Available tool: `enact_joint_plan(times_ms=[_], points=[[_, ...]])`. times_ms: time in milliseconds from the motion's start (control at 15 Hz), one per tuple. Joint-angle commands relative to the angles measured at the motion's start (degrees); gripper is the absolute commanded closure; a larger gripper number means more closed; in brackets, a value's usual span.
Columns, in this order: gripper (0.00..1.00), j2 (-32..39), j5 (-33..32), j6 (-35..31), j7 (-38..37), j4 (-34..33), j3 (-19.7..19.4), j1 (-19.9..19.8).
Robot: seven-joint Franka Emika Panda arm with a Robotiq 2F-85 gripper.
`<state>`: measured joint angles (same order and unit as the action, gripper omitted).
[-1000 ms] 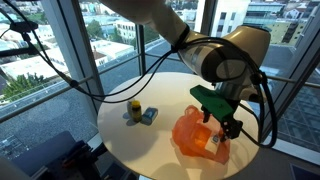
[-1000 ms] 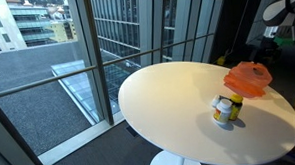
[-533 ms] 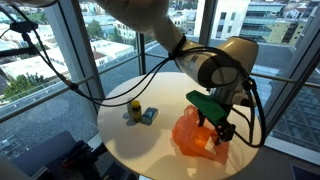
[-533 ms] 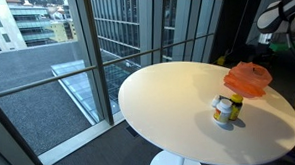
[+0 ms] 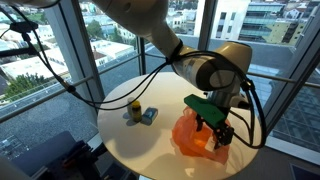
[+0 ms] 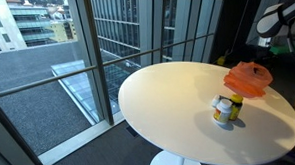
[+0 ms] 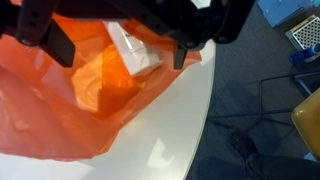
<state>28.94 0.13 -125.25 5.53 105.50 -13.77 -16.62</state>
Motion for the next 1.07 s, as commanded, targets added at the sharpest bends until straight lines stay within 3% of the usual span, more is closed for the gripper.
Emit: enact_joint_plan(times_ms=[0, 333, 1000], points=[[0.00, -3.6, -2.3, -1.9, -1.5, 4.2, -0.3, 0.4], [0.00, -3.8, -1.3, -5.1, 0.4, 6.0, 1.0, 0.2], [0.00, 0.3, -1.6, -8.9, 3.8, 2.1, 3.5, -0.1]])
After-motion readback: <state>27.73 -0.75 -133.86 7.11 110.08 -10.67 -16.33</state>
